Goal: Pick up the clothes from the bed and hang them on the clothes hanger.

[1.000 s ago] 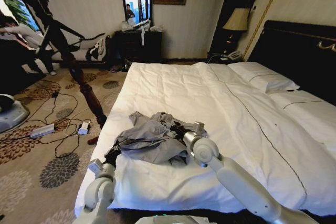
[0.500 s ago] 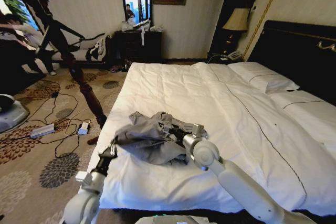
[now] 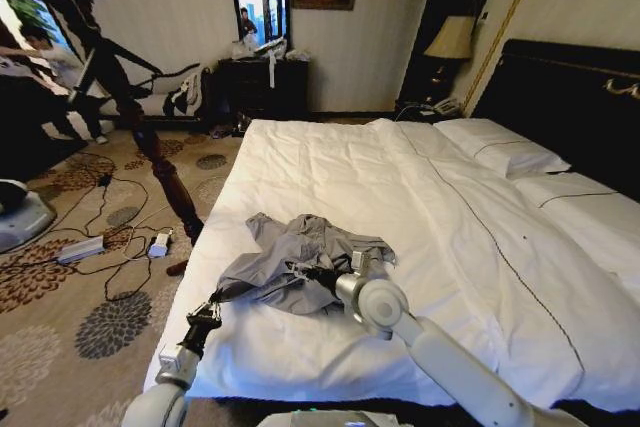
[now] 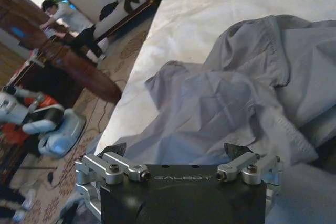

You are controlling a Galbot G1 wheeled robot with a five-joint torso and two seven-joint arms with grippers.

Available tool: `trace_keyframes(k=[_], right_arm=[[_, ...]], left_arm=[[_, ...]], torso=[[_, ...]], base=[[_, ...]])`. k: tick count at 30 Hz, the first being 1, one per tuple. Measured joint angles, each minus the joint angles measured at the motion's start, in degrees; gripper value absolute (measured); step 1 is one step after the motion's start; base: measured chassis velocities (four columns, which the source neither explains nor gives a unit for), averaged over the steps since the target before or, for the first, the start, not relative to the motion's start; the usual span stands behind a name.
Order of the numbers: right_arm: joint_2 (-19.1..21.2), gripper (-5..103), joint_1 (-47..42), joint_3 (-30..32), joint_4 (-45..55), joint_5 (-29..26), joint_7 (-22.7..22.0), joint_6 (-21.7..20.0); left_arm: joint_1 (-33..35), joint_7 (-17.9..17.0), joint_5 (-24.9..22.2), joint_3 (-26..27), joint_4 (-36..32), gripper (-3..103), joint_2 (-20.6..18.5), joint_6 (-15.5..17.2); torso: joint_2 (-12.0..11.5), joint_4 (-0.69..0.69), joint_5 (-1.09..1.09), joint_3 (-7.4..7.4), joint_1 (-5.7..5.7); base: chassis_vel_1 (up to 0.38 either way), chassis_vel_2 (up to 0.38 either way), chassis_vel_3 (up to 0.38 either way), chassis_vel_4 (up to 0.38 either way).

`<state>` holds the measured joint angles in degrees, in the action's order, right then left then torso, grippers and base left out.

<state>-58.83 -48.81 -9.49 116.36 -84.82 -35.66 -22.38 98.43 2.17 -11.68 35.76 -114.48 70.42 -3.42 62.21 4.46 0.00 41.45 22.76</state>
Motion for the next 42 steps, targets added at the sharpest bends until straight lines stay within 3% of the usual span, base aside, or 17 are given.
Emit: trace_keyframes(k=[6, 10, 20, 28, 31, 36, 39, 42], right_arm=[[-1.38, 100, 1.78, 1.72, -3.9, 3.82, -1.7, 1.48], [1.39, 100, 3.22, 2.58, -1.4, 5.13, -4.43, 0.09], [7.73, 100, -0.81, 1.54, 3.05, 9.6, -4.54, -3.85], [7.48, 101, -2.2, -0.25, 2.14, 12.03, -2.74, -4.61], [7.27, 96, -2.23, -0.39, 1.17, 12.59, -2.26, -4.61], [7.69, 75, -3.66, -0.07, 0.45, 14.12, 0.03, -3.53], [7.79, 71, -4.11, 0.01, 0.71, 14.4, 0.58, -3.17], [7.98, 54, -4.59, 0.17, 0.54, 16.08, 1.59, -2.05]], left_arm=[[-0.86, -0.32, -1.56, 0.32, 0.26, 0, -0.51, 0.0], [-2.04, -1.0, -3.36, 1.3, 0.23, 0, -0.2, 0.1], [-3.52, -1.87, -5.46, 1.37, 0.6, 0, 0.33, 1.07], [-3.59, -2.52, -6.52, 1.3, -0.55, 0, 0.89, 2.2], [-3.3, -2.62, -6.52, 1.31, -0.87, 0, 0.96, 2.29], [-2.72, -2.79, -6.52, 1.37, -1.36, 0, 1.11, 2.35], [-2.67, -2.91, -6.52, 1.38, -1.38, 0, 1.21, 2.36], [-2.73, -3.15, -6.55, 1.2, -1.55, 0, 1.54, 2.56]], torso=[[0.0, 0.0, 0.01, 0.01, 0.0], [0.0, 0.01, 0.0, 0.0, 0.0], [0.0, 0.01, 0.01, 0.0, 0.0], [0.0, 0.0, 0.01, 0.0, 0.0], [0.0, -0.01, 0.0, 0.0, 0.0], [0.0, 0.0, 0.0, 0.0, 0.0], [0.0, 0.0, 0.0, 0.0, 0.0], [0.0, 0.0, 0.0, 0.0, 0.0]], base=[[0.0, 0.0, 0.0, 0.0], [0.0, 0.0, 0.0, 0.0], [0.0, 0.0, 0.0, 0.0], [0.0, 0.0, 0.0, 0.0], [0.0, 0.0, 0.0, 0.0], [0.0, 0.0, 0.0, 0.0], [0.0, 0.0, 0.0, 0.0], [0.0, 0.0, 0.0, 0.0]])
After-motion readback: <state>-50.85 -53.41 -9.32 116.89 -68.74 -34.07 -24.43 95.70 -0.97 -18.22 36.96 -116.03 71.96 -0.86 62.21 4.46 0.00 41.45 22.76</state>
